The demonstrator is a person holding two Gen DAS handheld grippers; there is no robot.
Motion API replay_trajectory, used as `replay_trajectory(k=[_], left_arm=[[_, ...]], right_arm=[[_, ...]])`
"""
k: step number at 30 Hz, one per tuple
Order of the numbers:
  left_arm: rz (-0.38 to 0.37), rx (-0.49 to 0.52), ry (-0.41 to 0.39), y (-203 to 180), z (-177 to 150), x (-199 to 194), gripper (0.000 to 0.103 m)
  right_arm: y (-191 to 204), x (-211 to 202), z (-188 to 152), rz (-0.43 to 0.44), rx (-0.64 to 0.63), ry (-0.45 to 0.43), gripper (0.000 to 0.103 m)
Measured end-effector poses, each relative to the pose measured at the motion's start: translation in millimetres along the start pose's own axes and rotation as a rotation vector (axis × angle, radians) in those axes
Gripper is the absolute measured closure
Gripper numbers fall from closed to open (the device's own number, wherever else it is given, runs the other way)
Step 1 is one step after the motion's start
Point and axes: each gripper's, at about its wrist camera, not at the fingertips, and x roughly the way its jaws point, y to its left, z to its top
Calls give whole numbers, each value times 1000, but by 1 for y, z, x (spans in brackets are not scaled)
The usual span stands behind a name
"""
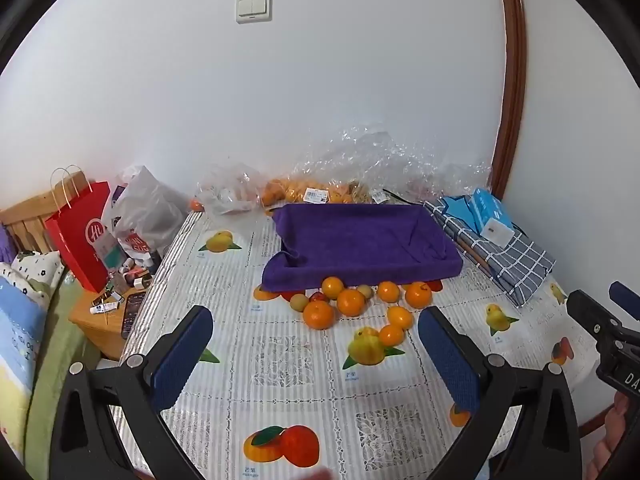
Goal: Organize fruits
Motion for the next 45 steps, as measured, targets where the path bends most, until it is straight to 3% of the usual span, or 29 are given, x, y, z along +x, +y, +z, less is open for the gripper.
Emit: replay_trajectory(k=[7, 10, 45], left_arm=[[-11, -5, 29, -2, 16, 2, 0], [-18, -12, 1, 2, 4, -4, 0], [-13, -15, -20, -3, 4, -16, 0]], right_arm=[[-4, -5, 2, -14, 5, -2, 2], [-6, -9, 6, -16, 5, 4, 2], [-8, -8, 2, 10, 23, -11, 2]])
